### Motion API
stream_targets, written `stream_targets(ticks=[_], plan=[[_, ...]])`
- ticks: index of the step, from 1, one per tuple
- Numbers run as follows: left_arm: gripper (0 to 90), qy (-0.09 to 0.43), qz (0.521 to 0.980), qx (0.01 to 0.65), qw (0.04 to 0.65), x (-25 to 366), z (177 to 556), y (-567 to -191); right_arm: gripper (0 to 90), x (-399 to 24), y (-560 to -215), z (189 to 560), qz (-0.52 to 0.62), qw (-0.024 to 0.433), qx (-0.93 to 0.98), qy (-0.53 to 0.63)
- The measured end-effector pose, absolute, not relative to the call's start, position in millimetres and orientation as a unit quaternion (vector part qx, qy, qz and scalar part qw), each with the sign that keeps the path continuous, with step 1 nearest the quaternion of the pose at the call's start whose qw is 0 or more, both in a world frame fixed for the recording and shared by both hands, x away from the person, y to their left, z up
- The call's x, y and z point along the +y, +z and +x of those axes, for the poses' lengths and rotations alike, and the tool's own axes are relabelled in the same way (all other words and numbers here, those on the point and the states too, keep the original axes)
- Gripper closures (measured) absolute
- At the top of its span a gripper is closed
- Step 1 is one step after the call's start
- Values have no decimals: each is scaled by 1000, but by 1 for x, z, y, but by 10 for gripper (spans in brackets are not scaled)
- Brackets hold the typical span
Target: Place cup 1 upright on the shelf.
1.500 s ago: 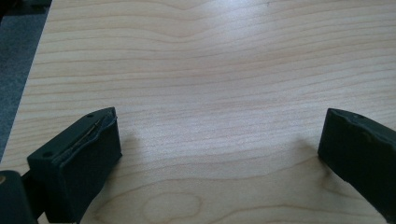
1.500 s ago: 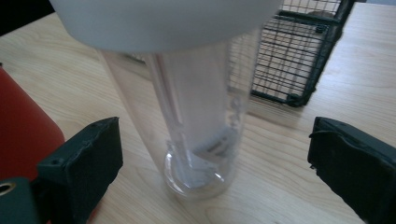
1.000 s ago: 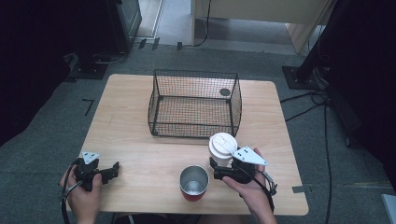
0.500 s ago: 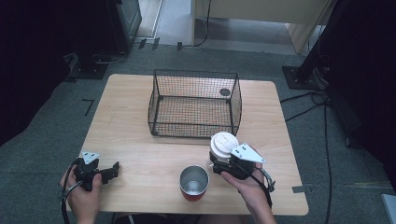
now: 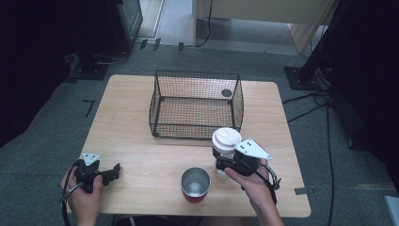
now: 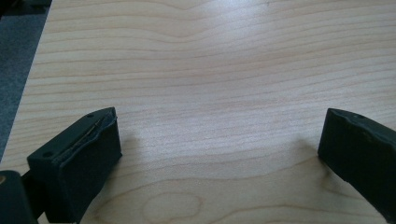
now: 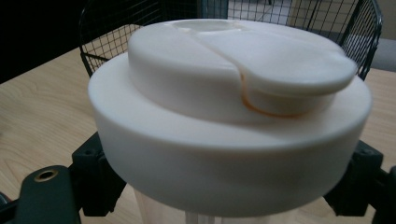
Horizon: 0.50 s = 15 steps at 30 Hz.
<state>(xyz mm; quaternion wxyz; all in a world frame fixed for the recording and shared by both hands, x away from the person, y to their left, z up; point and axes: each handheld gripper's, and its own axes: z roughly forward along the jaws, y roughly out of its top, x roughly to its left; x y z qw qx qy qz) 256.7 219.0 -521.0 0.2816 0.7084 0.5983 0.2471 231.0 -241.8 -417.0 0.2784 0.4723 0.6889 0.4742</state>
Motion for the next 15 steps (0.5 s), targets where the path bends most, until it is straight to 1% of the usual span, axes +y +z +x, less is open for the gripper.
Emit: stream_targets(ticks=[11, 15], plan=[[0, 247, 709, 598, 281, 219, 257, -521, 160, -238, -395, 245, 464, 303, 679, 482], [0, 247, 709, 598, 281, 219, 257, -521, 160, -237, -388, 250, 468, 298, 672, 489]])
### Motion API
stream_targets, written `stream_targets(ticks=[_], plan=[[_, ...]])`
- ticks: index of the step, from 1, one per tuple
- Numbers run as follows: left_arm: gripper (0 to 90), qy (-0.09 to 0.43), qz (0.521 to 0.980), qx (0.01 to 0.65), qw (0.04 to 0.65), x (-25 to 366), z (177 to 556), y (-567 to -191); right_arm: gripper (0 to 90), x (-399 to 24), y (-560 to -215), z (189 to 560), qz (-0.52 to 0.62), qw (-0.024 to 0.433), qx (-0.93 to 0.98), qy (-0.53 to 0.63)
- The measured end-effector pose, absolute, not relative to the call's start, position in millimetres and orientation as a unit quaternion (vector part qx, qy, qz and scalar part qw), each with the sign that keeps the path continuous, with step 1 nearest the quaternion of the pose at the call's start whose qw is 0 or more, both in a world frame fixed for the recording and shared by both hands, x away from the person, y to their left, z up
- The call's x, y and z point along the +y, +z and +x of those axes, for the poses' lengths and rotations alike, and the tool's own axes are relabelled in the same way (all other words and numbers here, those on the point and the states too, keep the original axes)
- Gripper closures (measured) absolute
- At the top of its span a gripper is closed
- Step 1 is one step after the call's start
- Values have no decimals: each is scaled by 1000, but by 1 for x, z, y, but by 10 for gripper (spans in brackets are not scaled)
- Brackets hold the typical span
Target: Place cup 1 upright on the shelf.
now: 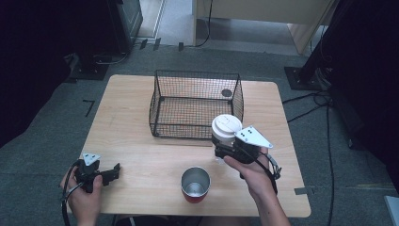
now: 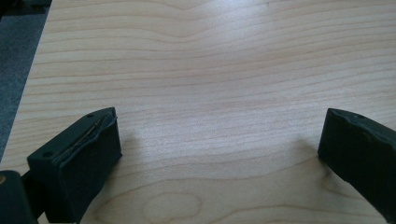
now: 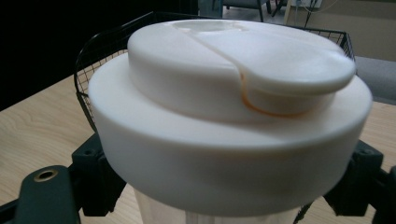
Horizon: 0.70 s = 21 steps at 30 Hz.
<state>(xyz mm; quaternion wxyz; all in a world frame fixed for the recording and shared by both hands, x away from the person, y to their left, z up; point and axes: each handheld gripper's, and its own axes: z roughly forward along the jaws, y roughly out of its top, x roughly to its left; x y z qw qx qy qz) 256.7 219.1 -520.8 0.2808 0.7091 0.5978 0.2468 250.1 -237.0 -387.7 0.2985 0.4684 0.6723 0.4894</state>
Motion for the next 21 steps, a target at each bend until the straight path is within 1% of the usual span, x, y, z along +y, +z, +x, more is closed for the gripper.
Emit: stream_targets(ticks=[21], plan=[[0, 247, 708, 599, 282, 219, 257, -521, 159, -231, -354, 280, 463, 314, 656, 507]])
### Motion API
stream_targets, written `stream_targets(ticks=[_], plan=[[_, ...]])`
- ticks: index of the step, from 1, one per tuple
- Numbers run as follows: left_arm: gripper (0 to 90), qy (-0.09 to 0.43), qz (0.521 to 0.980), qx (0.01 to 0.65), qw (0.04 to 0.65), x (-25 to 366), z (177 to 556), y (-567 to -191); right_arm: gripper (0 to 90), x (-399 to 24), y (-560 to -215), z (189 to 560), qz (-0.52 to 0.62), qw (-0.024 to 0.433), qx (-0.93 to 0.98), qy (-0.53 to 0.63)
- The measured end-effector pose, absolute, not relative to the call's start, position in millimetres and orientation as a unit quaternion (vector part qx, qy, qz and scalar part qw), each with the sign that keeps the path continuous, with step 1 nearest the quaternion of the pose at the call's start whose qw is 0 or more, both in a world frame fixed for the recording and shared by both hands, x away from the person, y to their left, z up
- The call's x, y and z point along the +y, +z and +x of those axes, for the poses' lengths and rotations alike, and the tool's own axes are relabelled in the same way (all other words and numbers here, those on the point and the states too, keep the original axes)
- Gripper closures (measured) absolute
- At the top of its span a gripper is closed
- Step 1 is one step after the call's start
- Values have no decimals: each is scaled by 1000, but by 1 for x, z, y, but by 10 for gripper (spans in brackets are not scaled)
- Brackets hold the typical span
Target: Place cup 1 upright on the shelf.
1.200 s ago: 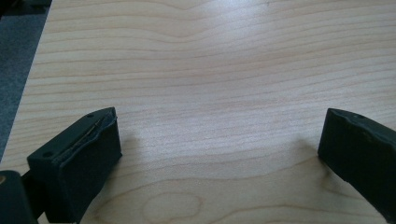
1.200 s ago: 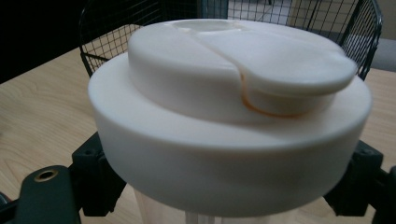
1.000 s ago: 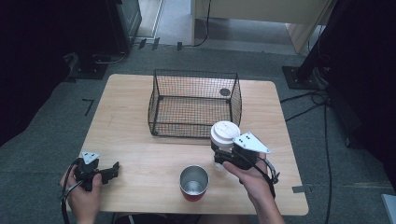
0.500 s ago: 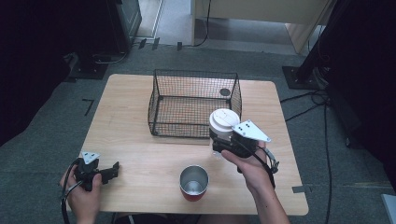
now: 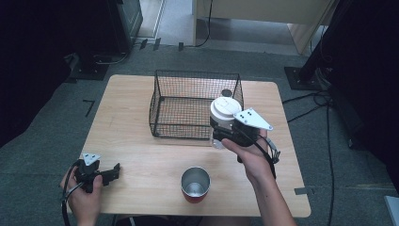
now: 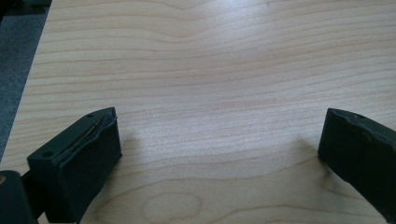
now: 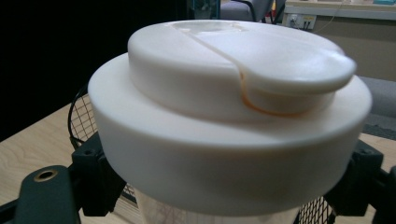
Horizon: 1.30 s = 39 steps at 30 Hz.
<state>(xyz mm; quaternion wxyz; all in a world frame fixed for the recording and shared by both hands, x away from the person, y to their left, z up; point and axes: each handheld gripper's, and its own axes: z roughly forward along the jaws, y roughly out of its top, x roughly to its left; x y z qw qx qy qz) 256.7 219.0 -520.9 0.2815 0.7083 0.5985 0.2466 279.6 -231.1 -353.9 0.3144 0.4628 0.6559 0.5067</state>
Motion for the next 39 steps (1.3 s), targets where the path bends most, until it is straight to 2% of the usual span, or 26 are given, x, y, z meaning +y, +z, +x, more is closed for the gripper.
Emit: stream_targets(ticks=[18, 31, 33, 39], plan=[[0, 246, 708, 599, 281, 219, 257, -521, 159, -226, -341, 303, 449, 341, 620, 546], [0, 246, 709, 597, 283, 218, 257, -521, 158, -221, -352, 331, 450, 377, 564, 581], [0, 246, 709, 597, 283, 218, 257, -521, 158, -218, -356, 339, 453, 395, 558, 571], [0, 246, 709, 597, 283, 218, 257, -521, 158, -218, -363, 360, 468, 401, 552, 562]])
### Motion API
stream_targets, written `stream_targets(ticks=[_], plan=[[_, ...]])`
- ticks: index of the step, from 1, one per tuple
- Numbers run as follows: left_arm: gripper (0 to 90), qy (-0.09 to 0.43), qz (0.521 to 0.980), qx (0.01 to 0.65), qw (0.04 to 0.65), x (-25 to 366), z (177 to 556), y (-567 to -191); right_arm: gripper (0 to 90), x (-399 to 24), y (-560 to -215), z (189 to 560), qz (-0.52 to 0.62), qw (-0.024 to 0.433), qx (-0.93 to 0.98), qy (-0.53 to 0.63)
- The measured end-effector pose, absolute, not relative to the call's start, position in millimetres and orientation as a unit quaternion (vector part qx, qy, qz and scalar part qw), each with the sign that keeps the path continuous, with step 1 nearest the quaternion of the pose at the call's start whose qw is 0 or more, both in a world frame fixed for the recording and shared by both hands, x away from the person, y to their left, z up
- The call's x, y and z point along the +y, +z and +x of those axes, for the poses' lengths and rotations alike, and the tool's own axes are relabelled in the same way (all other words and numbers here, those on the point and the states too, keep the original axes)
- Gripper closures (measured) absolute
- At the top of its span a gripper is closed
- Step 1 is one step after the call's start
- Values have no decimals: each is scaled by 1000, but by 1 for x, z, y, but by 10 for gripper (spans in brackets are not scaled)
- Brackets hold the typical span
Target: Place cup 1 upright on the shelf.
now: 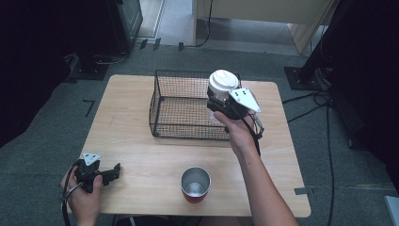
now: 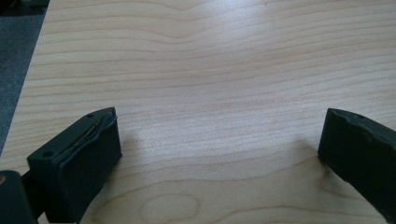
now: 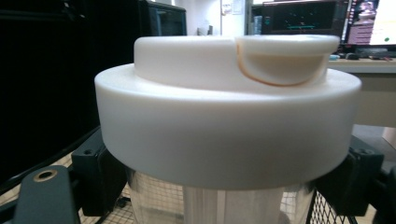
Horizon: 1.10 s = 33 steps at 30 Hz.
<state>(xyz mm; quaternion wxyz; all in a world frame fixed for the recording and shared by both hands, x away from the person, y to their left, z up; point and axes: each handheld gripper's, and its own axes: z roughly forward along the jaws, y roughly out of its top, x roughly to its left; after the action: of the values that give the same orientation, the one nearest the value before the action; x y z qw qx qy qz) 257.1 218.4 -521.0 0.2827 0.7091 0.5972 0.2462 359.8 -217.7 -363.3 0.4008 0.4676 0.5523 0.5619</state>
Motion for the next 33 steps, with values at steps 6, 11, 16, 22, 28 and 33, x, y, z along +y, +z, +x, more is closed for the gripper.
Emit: stream_targets(ticks=[6, 11, 16, 22, 28, 33], plan=[[0, 246, 710, 597, 282, 218, 257, -521, 158, -214, -370, 381, 488, 394, 546, 555], [0, 246, 709, 597, 282, 218, 257, -521, 158, -209, -382, 400, 506, 387, 544, 546], [0, 245, 710, 597, 283, 218, 258, -521, 158, -202, -392, 417, 518, 385, 545, 535], [0, 246, 710, 597, 283, 218, 258, -521, 158, -198, -405, 432, 531, 379, 545, 526], [0, 245, 710, 597, 282, 218, 258, -521, 156, -199, -416, 442, 542, 383, 553, 504], [0, 245, 710, 597, 283, 218, 258, -521, 156, -196, -421, 447, 553, 384, 549, 495]])
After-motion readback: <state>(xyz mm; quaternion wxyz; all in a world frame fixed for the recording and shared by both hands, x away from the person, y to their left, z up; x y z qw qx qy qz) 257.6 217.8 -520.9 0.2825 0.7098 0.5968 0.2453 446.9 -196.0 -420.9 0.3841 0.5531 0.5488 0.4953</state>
